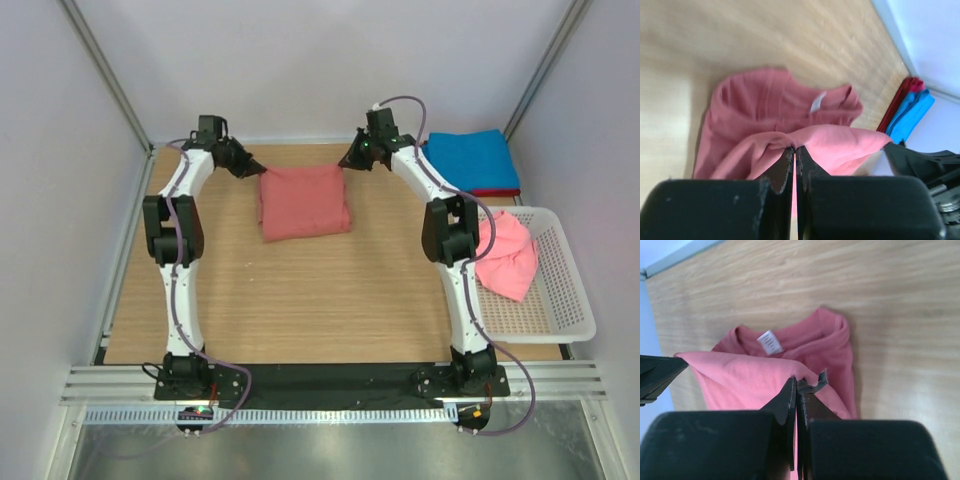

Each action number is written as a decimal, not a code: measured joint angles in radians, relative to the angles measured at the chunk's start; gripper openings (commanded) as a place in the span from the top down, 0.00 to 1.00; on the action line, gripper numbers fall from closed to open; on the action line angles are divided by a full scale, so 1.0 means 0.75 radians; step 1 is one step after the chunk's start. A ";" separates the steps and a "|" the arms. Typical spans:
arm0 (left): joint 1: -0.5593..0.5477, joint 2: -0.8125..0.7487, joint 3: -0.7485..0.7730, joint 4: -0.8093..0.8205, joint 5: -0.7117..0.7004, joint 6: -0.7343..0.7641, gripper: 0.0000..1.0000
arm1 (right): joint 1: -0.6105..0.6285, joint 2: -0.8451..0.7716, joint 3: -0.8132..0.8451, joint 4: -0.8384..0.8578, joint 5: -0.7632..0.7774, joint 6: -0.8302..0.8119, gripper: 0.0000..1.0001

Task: Fold and stack the t-shirts
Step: Fold the tshirt

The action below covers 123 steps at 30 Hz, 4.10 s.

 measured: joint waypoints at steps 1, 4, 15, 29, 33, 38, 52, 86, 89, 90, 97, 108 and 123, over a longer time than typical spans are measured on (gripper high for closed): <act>0.005 0.042 0.038 0.028 0.001 -0.004 1.00 | -0.006 0.044 0.020 0.029 -0.005 0.013 0.99; 0.017 0.142 0.117 0.095 0.001 -0.035 1.00 | -0.022 0.185 0.112 0.102 -0.029 0.053 0.98; 0.063 0.307 0.320 0.221 -0.002 -0.099 0.84 | -0.066 0.319 0.205 0.263 -0.099 0.086 0.56; 0.074 -0.003 0.074 0.138 -0.161 0.149 0.72 | -0.128 -0.008 -0.281 0.184 -0.363 -0.084 0.66; 0.023 -0.042 0.065 0.154 -0.080 0.220 0.73 | -0.117 -0.050 -0.361 0.192 -0.435 -0.134 0.74; -0.052 0.022 0.065 0.228 0.060 0.221 0.75 | -0.098 -0.069 -0.425 0.204 -0.493 -0.160 0.73; 0.019 0.428 0.316 0.363 0.108 0.007 0.71 | -0.079 -0.025 -0.425 0.218 -0.513 -0.174 0.67; 0.013 -0.203 -0.529 -0.044 0.018 0.502 0.65 | 0.001 -0.169 -0.704 0.226 -0.470 -0.334 0.64; 0.013 -0.184 -0.529 -0.051 0.018 0.510 0.68 | 0.000 -0.169 -0.713 0.262 -0.486 -0.318 0.64; 0.013 -0.178 -0.529 -0.053 0.019 0.511 0.69 | 0.000 -0.169 -0.716 0.273 -0.491 -0.311 0.64; 0.013 -0.153 -0.511 -0.076 0.016 0.531 1.00 | 0.000 -0.169 -0.734 0.364 -0.520 -0.263 0.99; 0.010 -0.144 -0.494 -0.128 -0.051 0.466 1.00 | -0.006 -0.363 -1.225 0.706 -0.480 -0.061 0.99; 0.015 -0.143 -0.438 -0.248 -0.040 0.476 0.66 | -0.027 -0.424 -1.338 0.829 -0.485 0.014 0.66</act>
